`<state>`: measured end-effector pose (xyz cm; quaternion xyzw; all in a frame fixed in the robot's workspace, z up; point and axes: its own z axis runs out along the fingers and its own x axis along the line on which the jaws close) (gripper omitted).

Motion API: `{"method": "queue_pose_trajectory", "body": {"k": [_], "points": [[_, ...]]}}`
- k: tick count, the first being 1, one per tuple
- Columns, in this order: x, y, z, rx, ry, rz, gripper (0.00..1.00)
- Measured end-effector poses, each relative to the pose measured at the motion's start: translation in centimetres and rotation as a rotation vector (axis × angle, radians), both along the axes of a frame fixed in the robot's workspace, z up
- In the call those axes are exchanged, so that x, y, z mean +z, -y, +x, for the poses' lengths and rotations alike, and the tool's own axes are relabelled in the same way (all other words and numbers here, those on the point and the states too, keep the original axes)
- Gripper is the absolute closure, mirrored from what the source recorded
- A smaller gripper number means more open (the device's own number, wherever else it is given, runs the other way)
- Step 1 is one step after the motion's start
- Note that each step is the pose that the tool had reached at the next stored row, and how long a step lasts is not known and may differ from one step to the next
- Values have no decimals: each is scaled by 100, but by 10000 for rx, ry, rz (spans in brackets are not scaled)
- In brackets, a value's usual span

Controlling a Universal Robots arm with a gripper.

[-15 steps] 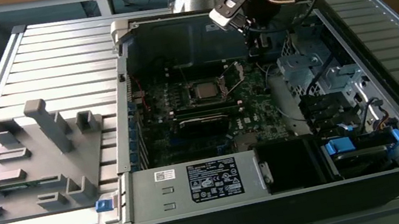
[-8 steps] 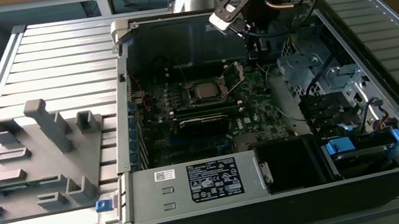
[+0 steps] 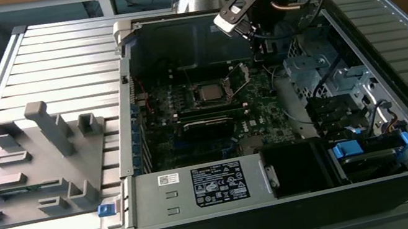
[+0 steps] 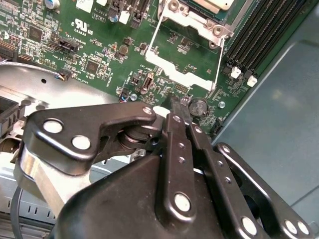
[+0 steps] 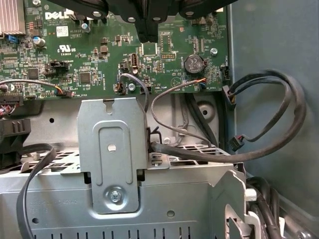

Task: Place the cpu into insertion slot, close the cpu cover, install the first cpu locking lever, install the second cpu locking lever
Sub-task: 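Close the cpu cover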

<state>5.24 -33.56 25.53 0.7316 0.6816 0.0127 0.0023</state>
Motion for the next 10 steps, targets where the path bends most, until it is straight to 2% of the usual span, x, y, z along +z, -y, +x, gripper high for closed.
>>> {"method": "queue_pose_trajectory", "body": {"k": [10], "points": [[-29, 0, 0, 0, 0, -5, 90]]}}
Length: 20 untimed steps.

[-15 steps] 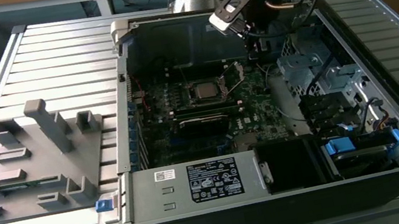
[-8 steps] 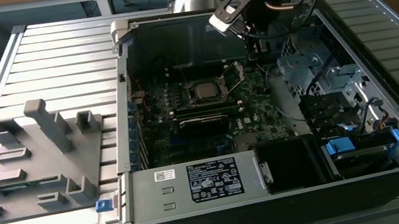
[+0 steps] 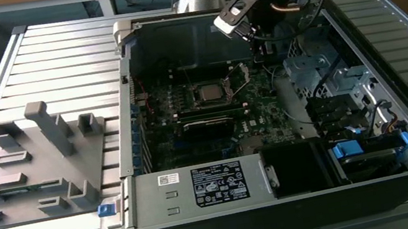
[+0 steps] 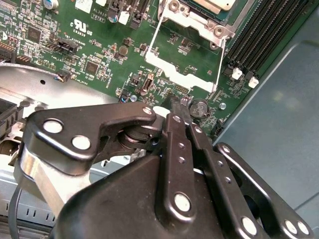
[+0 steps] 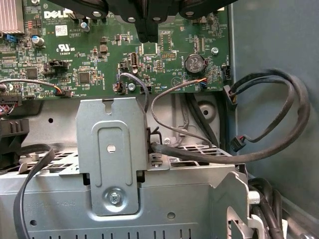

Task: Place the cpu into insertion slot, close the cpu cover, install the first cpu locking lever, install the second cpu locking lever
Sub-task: 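Close the cpu cover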

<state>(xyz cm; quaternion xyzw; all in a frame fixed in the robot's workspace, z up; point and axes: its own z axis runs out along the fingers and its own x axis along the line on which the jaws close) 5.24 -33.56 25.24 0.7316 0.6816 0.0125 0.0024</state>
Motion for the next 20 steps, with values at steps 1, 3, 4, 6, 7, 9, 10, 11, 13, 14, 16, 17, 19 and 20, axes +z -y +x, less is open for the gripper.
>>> {"method": "queue_pose_trajectory", "body": {"k": [1, 3, 4, 6, 7, 9, 10, 11, 13, 14, 16, 17, 19, 20], "points": [[0, 0, 0, 0, 0, 0, 90], [0, 0, 0, 0, 0, -1, 90], [-2, 0, 0, 0, 0, 1, 90], [-12, 0, 0, 0, 1, 4, 90], [-17, 0, 0, 0, 0, 1, 90], [-20, 0, 0, 0, 0, -1, 90], [-20, 0, 0, 0, 0, -1, 90], [-21, 0, 0, 0, 0, 0, 90], [-22, 0, 0, 0, 0, 1, 90], [-23, 0, 0, 0, 0, 1, 90], [-26, 0, -4, -1, 1, 2, 90], [-26, 0, -6, -1, 0, 1, 90], [-26, 0, -6, 1, 1, 0, 90], [-26, 0, -7, 1, 1, 0, 90]]}}
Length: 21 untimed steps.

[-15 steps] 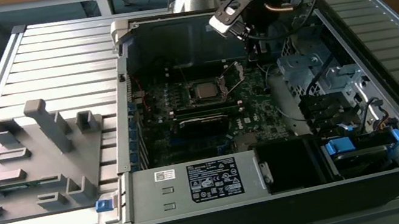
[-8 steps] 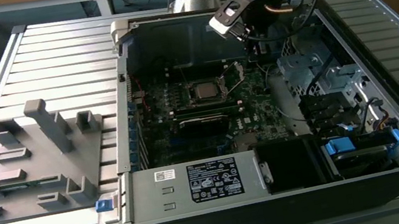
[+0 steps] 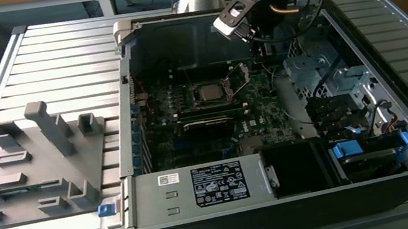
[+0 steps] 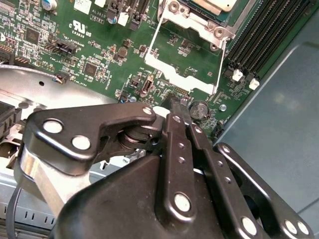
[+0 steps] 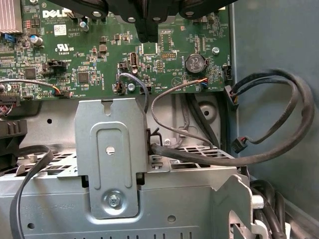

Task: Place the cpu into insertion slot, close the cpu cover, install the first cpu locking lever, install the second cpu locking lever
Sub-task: 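Close the cpu cover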

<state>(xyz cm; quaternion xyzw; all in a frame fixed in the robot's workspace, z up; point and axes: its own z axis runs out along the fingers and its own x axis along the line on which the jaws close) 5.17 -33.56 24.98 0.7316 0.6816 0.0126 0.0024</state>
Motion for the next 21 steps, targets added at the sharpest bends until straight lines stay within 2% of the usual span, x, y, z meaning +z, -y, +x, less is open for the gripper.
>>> {"method": "queue_pose_trajectory", "body": {"k": [4, 13, 16, 21], "points": [[-1, 0, -4, -3, 1, 1, 90], [-3, 0, -110, -1, 40, 0, 90], [-3, 0, -196, -1, 122, 0, 90], [-3, 0, -357, -1, 306, 0, 90]]}}
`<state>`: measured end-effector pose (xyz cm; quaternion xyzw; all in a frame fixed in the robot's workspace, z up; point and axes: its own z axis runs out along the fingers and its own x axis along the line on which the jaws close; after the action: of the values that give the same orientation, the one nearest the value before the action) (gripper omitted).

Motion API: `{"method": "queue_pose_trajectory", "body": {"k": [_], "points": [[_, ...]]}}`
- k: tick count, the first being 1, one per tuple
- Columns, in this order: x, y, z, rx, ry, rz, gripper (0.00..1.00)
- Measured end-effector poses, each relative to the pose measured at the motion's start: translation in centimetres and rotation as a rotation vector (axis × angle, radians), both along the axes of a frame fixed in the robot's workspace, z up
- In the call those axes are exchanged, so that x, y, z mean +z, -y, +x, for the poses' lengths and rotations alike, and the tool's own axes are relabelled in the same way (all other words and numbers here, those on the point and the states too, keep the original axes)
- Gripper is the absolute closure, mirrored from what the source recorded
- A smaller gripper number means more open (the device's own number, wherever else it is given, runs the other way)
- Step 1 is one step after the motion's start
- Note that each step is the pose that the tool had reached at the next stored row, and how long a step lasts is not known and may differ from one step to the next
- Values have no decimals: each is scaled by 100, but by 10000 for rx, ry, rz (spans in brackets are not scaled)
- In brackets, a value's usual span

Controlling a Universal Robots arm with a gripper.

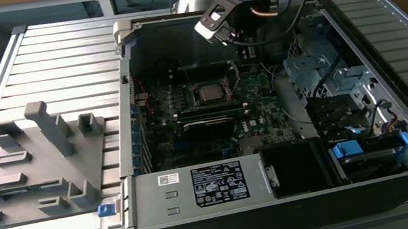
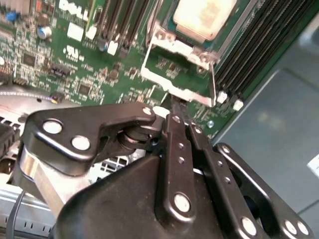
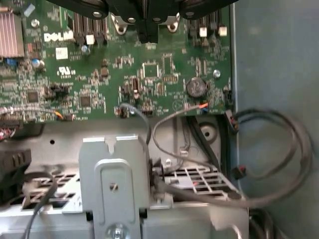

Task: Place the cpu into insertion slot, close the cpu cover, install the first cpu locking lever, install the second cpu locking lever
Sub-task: 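Close the cpu cover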

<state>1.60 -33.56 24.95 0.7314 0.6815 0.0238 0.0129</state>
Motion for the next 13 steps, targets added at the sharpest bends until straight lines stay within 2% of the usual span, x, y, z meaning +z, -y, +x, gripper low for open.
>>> {"method": "queue_pose_trajectory", "body": {"k": [5, 8, 10, 13], "points": [[-1, 0, -176, 0, 220, 2, 90], [0, 0, -259, -1, 319, -1, 90], [0, -1, -295, 0, 359, 0, 90], [-1, 0, -296, 1, 363, 2, 90]]}}
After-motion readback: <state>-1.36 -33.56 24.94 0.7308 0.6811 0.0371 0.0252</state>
